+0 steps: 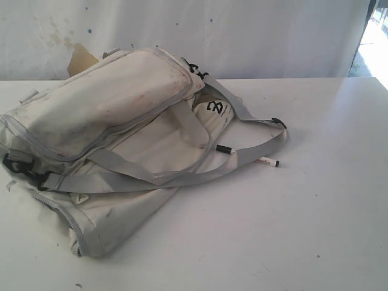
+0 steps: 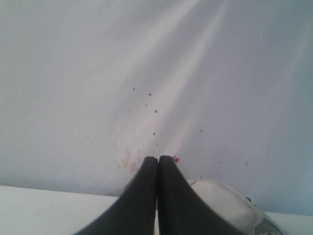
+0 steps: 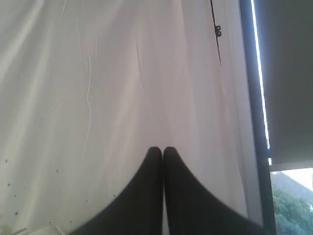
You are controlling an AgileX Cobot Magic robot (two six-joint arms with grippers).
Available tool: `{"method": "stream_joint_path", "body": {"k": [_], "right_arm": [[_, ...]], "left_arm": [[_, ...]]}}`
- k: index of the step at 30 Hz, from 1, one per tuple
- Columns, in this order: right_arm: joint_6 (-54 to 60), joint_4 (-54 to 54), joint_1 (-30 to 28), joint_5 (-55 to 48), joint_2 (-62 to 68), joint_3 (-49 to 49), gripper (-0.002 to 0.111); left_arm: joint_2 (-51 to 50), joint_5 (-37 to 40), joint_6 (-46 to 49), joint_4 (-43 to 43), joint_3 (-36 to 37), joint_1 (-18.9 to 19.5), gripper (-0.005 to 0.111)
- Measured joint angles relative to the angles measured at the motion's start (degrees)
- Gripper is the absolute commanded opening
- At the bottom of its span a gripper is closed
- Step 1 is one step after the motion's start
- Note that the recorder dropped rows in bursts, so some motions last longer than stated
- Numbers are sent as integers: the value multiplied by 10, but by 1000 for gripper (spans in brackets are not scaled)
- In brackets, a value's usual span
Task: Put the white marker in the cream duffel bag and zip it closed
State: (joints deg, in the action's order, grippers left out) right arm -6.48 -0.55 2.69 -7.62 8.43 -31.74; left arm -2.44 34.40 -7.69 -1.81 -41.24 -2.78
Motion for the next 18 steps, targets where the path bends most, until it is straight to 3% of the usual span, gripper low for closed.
{"method": "stream_joint_path", "body": {"k": [5,13,18], "right_arm": [[0,0,0,-64,111,-96,0],[0,5,0,-94,277,-167,0],[10,9,9,-109,353,-168,0]], "left_arm": [[-72,102,14,0,-107,0,0],[-198,147,2,1,-177,0,2],[-271,176,2,-18,-181,-1,29]]}}
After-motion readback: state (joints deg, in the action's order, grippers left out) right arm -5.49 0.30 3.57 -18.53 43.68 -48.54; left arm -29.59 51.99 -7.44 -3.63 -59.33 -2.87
